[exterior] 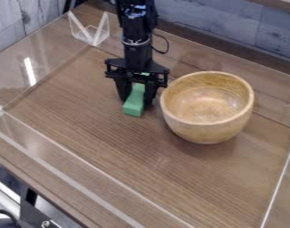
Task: Put green stick into wooden bowl
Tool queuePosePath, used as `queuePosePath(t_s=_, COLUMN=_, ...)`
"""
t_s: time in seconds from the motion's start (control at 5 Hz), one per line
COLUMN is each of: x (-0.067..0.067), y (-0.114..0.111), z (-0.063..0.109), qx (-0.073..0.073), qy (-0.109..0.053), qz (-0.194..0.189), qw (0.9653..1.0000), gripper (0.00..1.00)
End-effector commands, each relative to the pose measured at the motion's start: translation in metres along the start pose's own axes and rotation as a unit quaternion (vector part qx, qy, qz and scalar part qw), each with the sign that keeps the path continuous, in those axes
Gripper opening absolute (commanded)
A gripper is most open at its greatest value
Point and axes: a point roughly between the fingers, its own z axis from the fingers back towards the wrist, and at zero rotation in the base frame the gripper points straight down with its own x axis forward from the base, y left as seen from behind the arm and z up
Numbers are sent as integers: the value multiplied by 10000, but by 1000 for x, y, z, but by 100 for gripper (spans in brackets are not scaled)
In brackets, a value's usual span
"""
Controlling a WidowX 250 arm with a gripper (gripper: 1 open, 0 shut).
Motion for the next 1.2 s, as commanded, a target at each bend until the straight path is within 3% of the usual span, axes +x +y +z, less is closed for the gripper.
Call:
queuePosePath(t_s=0.0, x=4, y=-1, z=18, qx=-21, qy=-187, qz=41, qw=9998, gripper=0)
queuePosePath(t_s=1.0, x=2, y=1, z=33, qx=-71, qy=-101, qz=114, qw=9999, gripper=0)
